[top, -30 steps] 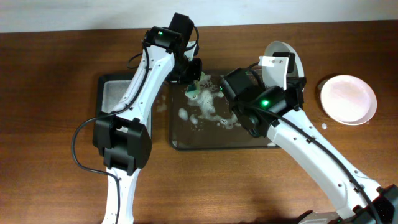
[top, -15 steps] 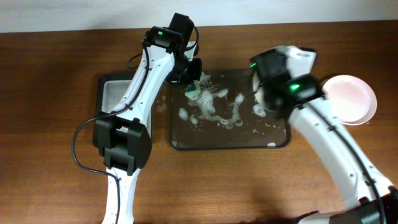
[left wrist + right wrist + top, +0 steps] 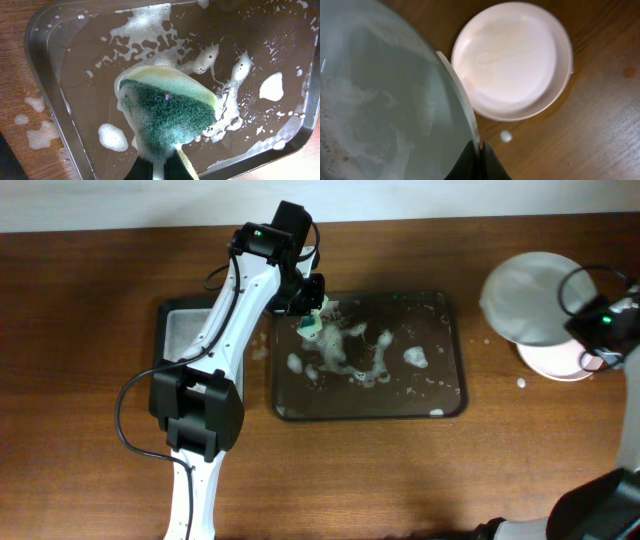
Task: Clean dirty plates on tray and stack at the side
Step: 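Lower the plate onto the stack and open the right gripper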
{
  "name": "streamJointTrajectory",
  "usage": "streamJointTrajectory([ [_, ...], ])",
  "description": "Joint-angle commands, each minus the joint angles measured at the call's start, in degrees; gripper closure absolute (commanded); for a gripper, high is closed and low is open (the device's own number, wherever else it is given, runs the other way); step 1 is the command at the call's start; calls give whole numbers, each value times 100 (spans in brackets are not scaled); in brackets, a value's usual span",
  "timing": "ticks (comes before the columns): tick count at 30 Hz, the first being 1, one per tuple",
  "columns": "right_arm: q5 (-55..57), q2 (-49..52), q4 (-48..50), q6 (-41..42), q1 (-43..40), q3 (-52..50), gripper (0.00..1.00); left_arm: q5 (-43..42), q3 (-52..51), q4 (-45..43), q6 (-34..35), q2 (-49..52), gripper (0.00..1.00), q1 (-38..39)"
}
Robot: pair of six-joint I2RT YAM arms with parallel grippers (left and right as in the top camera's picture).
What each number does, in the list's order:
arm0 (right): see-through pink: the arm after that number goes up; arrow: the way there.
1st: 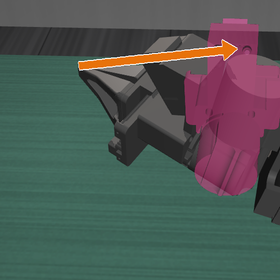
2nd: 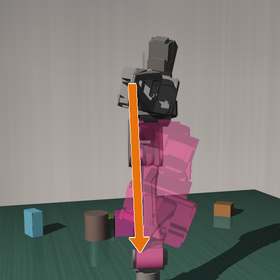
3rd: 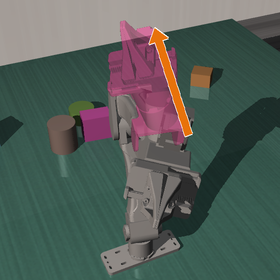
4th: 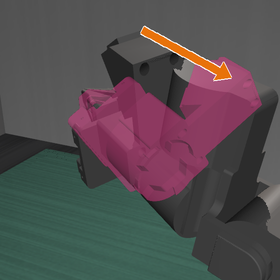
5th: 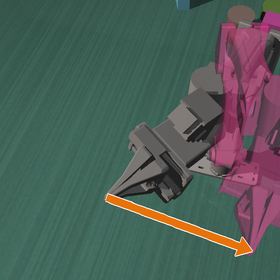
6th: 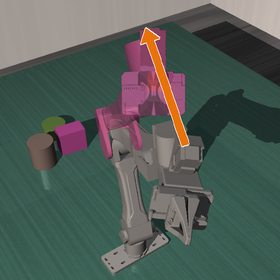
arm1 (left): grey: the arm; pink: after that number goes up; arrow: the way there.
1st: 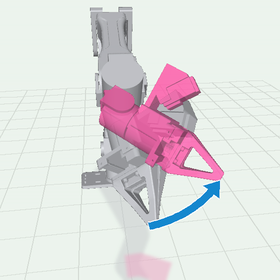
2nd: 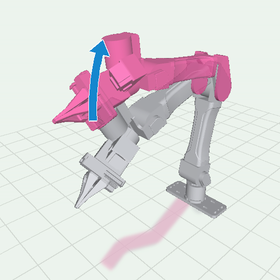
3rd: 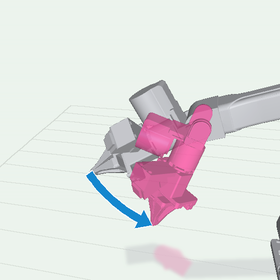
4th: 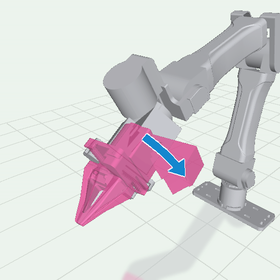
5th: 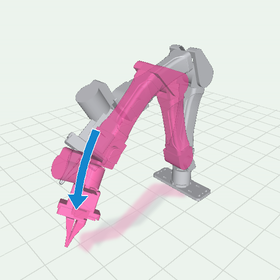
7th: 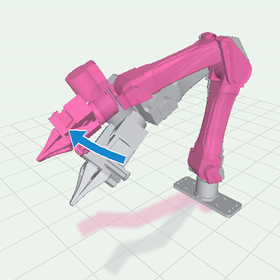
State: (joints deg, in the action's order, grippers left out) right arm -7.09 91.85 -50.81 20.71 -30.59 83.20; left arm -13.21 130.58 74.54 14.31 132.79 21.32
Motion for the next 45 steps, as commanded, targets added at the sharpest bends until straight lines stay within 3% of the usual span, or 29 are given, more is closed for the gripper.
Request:
streamJointTrajectory([
  [1,-533,424,203,-33,-509,20,96,22,-7,-7,-94,-59,100,0],
  [12,-407,1801,855,-35,-1427,20,96,66,-7,-42,-94,-59,100,-2],
  [27,-238,2284,997,-81,-1394,20,96,61,-7,-114,-92,-59,100,4],
  [33,-433,2284,1040,-260,-1250,22,55,61,-7,-129,-92,-59,100,7],
  [42,-1003,1602,901,-533,-946,44,48,59,-2,-98,-94,-125,100,15],
  [45,-1864,938,452,-833,-811,48,47,66,26,-46,-98,-330,100,-2],
])
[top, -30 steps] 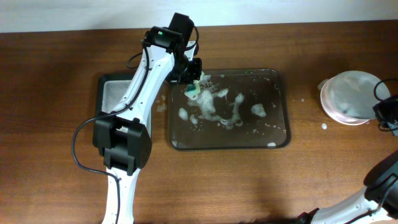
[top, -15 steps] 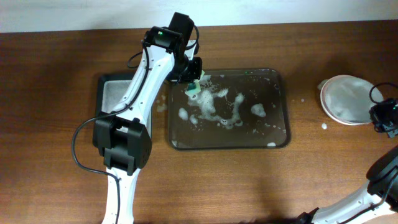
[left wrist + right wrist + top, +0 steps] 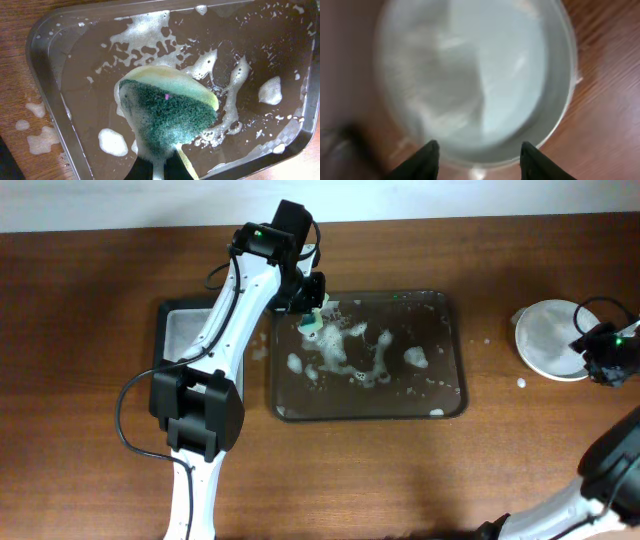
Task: Clean dirty plates on tray and stack at the side
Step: 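Lower the plate onto the stack and open the right gripper, then place the sponge into the small grey tray with the left gripper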
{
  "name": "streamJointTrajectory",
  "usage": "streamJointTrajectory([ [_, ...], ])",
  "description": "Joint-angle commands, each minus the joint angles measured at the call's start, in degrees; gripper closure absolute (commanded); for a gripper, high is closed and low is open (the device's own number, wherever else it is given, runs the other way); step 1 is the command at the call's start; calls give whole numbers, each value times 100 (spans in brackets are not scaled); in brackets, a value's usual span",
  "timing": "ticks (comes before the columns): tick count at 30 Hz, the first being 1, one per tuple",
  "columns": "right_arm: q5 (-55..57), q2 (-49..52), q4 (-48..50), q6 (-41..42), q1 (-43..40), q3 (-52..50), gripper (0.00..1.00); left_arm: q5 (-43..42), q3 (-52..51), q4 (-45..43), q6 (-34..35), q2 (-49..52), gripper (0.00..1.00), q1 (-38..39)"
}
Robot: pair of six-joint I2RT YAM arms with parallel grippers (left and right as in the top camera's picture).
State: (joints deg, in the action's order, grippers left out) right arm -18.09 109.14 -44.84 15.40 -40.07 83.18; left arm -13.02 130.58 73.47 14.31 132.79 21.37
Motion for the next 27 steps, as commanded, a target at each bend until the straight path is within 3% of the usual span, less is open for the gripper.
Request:
streamJointTrajectory([
  [1,-901,-1027,-317,-302,275,50,46,70,52,125,-98,-448,100,-37],
  [6,-890,-1425,-772,-551,1119,50,42,1025,63,824,-94,-955,100,-249],
  [14,-118,-1318,-697,-557,2494,48,35,2907,-37,1849,-92,-1067,100,-688],
  [19,278,-1172,-699,-557,3069,48,33,3115,-448,1770,-92,-1064,100,-914],
  [27,361,-1126,-662,-557,3294,48,33,3340,-1982,568,-87,-1064,99,-1084],
])
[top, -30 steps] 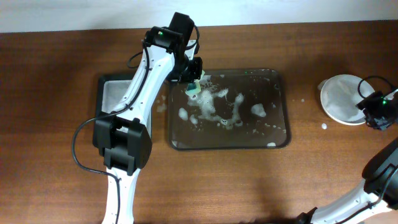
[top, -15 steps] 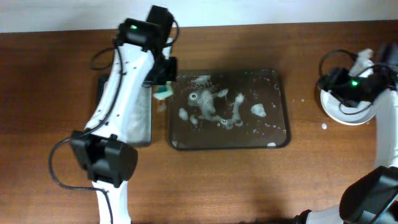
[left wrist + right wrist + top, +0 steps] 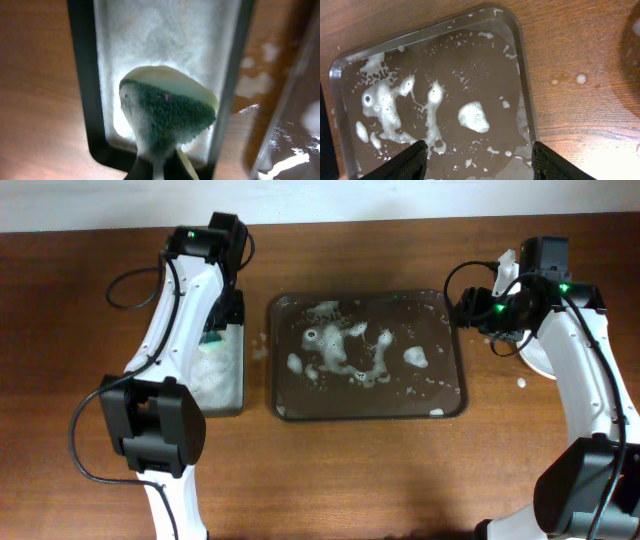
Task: Clean dirty plates on tray and stack at the side
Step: 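Place the sponge into the small grey tray with the left gripper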
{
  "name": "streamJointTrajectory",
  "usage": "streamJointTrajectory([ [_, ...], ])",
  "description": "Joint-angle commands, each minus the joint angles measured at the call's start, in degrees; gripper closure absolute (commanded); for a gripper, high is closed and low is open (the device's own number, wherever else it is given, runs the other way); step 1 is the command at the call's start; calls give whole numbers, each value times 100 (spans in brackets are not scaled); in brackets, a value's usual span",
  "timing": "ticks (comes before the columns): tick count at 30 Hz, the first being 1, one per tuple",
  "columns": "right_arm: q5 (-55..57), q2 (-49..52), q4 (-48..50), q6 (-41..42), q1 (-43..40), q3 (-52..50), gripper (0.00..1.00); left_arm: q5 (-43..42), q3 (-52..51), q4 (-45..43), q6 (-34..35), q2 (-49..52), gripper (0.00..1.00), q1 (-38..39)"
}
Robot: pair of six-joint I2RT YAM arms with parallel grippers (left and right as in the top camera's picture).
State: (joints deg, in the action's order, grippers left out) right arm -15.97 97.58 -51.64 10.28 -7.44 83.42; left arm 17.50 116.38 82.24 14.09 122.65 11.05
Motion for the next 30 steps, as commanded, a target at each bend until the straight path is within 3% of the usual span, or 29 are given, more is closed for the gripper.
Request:
streamJointTrajectory([
  [1,149,31,17,-46,31,24,33,365,-686,-407,-48,-50,99,-52],
  [3,151,31,20,-48,31,24,33,507,-793,-476,90,-50,91,-52],
  [5,151,31,20,-48,31,24,33,509,-802,-535,85,-52,76,-52],
  [6,151,31,20,-48,31,24,33,531,-802,-568,85,-52,66,-52],
  [9,153,31,13,-48,31,24,33,595,-802,-581,85,-52,21,-52],
  [11,155,31,13,-70,31,24,33,592,-802,-616,87,-52,3,-66],
  [19,149,11,15,-109,31,28,34,586,-549,-518,173,-55,1,-74],
  [25,146,-350,-328,-297,31,420,34,503,793,249,173,-57,1,-72],
  [30,186,-785,-949,-588,28,1082,33,-136,2135,885,168,-103,1,-72],
])
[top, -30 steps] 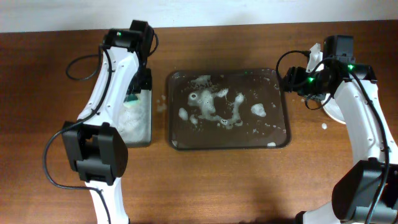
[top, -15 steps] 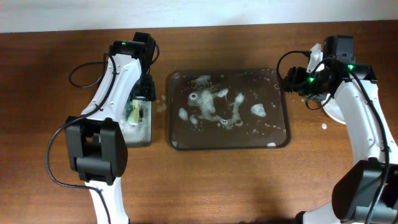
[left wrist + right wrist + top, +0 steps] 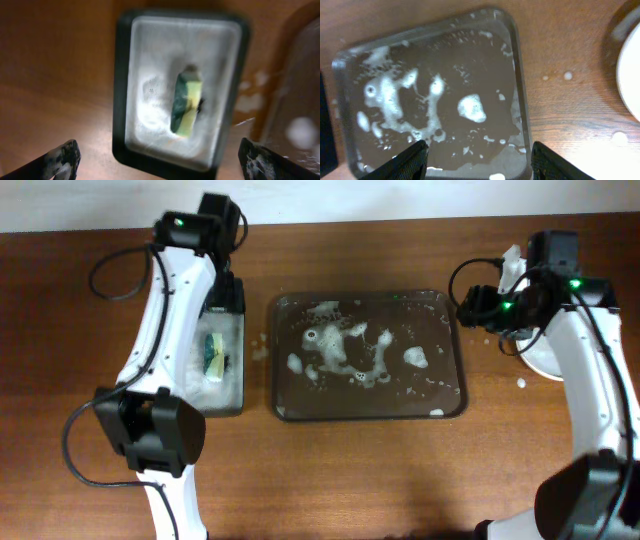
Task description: Clean dirty plates on tray and stack at the side
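The metal tray (image 3: 455, 402) in the middle of the table holds only dirty water and foam (image 3: 345, 350); no plate shows on it. The white plates (image 3: 546, 363) sit at the far right, partly under my right arm, and their rim (image 3: 632, 70) shows in the right wrist view. The green-and-yellow sponge (image 3: 185, 103) lies on its edge in the black soap dish (image 3: 236, 402). My left gripper (image 3: 160, 164) hangs open well above the dish. Over the tray's right end my right gripper (image 3: 479, 162) is open with nothing in it.
Foam spots (image 3: 259, 348) lie on the wood between the dish and the tray. A few drops (image 3: 521, 383) mark the table beside the plates. The table's far edge runs along a white wall (image 3: 400, 198).
My left gripper has opened and let go of the sponge, which now lies in the soap dish; the gripper is higher above it. My right gripper stays open over the tray's right end.
First my left gripper held the sponge over the tray's left end while my right held a soapy plate above the plate at the right. Then the right was open over that plate on the stack. Then it was over the tray, the left at the dish, where the sponge now lies.
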{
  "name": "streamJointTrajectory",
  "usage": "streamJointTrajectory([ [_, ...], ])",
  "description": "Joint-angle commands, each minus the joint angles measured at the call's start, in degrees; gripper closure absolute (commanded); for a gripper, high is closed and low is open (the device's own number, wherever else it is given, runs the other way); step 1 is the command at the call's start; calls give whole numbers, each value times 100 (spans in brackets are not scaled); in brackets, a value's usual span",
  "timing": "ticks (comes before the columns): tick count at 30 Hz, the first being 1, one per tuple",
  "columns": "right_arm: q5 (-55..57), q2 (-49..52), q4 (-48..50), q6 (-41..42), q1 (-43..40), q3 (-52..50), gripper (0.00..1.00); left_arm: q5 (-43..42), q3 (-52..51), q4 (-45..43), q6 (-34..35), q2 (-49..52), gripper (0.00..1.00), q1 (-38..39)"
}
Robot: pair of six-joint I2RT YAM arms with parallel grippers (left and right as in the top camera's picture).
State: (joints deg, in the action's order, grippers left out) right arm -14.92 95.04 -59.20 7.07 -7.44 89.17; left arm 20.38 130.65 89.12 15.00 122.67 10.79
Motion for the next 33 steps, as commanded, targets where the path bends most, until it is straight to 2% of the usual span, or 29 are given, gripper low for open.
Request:
streamJointTrajectory([
  [1,131,-662,-378,-264,24,671,33,-531,909,273,76,-138,1,-46],
  [5,570,-1200,-1021,-264,24,1154,33,-988,1620,463,-66,-459,1,-46],
  [8,894,-1681,-1239,-264,24,1279,33,-1233,1644,466,-424,-756,1,-46],
  [13,1335,-2675,-1266,-262,26,1279,29,-1228,1641,461,-439,-977,1,-46],
  [15,1486,-2990,-1307,-260,26,1279,17,-1228,1641,461,-439,-977,1,-46],
  [17,1622,-3311,-1394,-262,24,1279,2,-1217,1641,461,-442,-977,1,-46],
  [23,1716,-4030,-1502,-260,26,1279,2,-1207,1641,463,-442,-977,1,-46],
  [33,1714,-4096,-1609,-260,26,1263,2,-1207,1641,463,-442,-977,1,-46],
])
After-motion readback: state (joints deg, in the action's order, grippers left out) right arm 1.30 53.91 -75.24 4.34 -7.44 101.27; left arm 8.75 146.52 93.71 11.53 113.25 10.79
